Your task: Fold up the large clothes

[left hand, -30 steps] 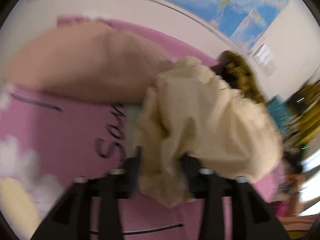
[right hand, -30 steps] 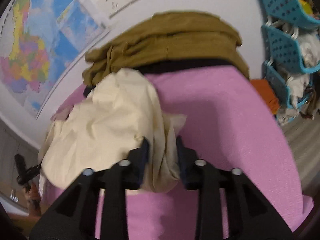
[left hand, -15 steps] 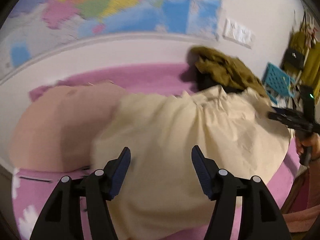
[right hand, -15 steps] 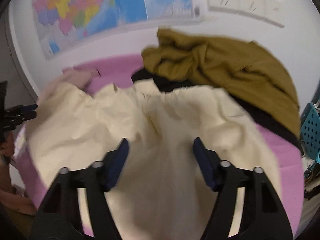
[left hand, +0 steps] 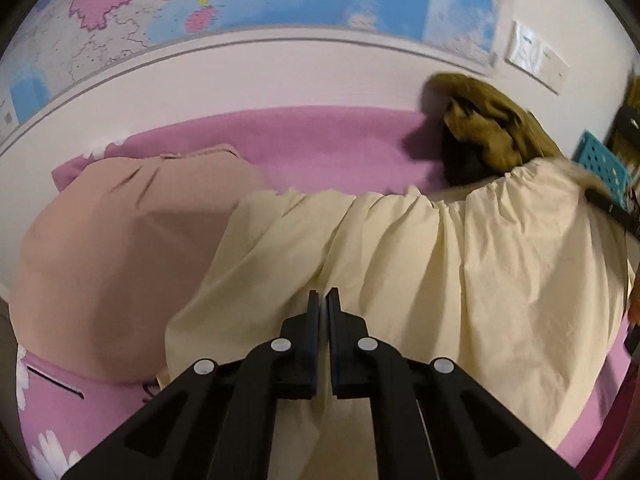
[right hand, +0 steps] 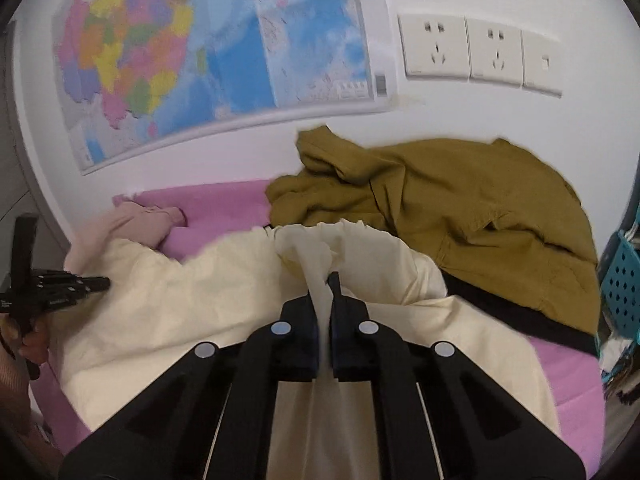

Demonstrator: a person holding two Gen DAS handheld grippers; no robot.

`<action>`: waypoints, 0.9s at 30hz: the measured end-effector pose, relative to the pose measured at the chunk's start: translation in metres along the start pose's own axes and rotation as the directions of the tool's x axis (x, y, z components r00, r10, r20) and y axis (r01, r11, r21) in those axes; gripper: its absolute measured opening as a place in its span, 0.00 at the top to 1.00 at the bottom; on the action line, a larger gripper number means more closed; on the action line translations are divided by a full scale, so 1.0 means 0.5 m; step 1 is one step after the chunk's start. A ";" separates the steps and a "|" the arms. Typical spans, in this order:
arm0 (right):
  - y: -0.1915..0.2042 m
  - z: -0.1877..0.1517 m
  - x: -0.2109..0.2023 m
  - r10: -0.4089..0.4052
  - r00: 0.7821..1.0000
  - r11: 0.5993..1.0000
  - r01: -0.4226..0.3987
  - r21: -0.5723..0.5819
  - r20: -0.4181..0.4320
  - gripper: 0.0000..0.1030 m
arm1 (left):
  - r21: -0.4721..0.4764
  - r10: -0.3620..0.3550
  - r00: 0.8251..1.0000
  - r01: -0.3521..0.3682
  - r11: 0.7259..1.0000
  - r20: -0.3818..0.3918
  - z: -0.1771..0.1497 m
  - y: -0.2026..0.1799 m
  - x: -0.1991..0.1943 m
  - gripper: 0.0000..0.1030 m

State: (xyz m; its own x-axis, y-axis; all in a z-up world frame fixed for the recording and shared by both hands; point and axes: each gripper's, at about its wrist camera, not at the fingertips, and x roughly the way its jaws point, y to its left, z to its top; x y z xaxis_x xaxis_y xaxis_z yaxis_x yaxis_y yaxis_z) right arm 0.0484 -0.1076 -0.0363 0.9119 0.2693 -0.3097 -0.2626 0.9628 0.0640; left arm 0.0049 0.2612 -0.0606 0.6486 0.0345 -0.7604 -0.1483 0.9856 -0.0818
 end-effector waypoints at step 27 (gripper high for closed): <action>0.005 -0.122 -0.063 0.085 0.994 0.996 -0.084 0.019 -0.073 0.51 | 0.097 0.077 0.990 -0.089 0.991 0.117 -0.105 -0.046 -0.059 0.45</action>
State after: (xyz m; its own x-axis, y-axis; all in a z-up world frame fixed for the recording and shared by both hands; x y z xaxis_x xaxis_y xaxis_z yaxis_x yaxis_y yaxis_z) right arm -0.0002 -0.1154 -0.0842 0.8607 0.3481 -0.3714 -0.3323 0.9370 0.1081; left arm -0.0500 0.2288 -0.0698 0.7182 0.1297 -0.6837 -0.1320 0.9900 0.0491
